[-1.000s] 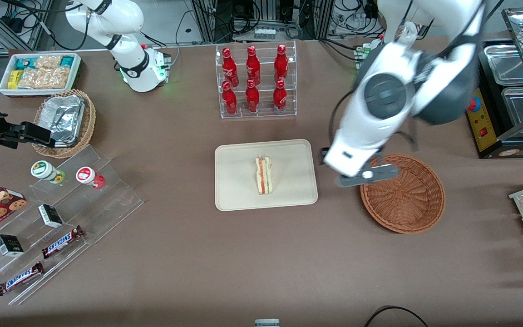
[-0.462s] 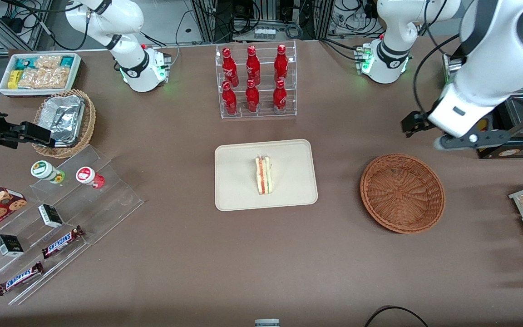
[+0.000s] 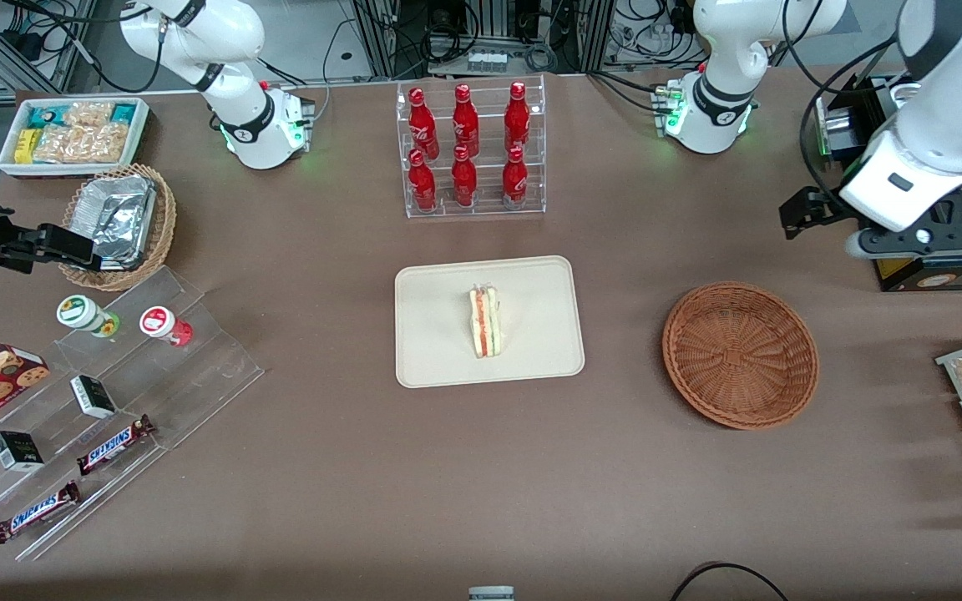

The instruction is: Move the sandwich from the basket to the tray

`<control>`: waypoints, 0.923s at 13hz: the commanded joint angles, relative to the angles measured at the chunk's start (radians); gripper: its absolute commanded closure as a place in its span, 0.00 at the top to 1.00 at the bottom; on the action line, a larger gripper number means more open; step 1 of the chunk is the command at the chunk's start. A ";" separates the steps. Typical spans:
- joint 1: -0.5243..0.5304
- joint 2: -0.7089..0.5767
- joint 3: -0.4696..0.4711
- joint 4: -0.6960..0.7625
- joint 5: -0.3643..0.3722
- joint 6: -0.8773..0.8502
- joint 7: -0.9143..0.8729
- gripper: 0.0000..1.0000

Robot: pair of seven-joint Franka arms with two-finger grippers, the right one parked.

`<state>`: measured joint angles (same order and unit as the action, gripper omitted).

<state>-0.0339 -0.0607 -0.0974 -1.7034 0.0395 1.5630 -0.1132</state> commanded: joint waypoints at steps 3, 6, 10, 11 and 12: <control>-0.017 0.060 0.051 0.118 -0.009 -0.026 0.055 1.00; -0.017 0.084 0.056 0.172 -0.001 -0.067 0.058 1.00; -0.018 0.081 0.077 0.176 0.002 -0.078 0.058 1.00; -0.018 0.082 0.078 0.176 0.002 -0.080 0.058 1.00; -0.018 0.079 0.078 0.174 0.003 -0.083 0.058 1.00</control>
<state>-0.0372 0.0070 -0.0317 -1.5605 0.0377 1.5140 -0.0692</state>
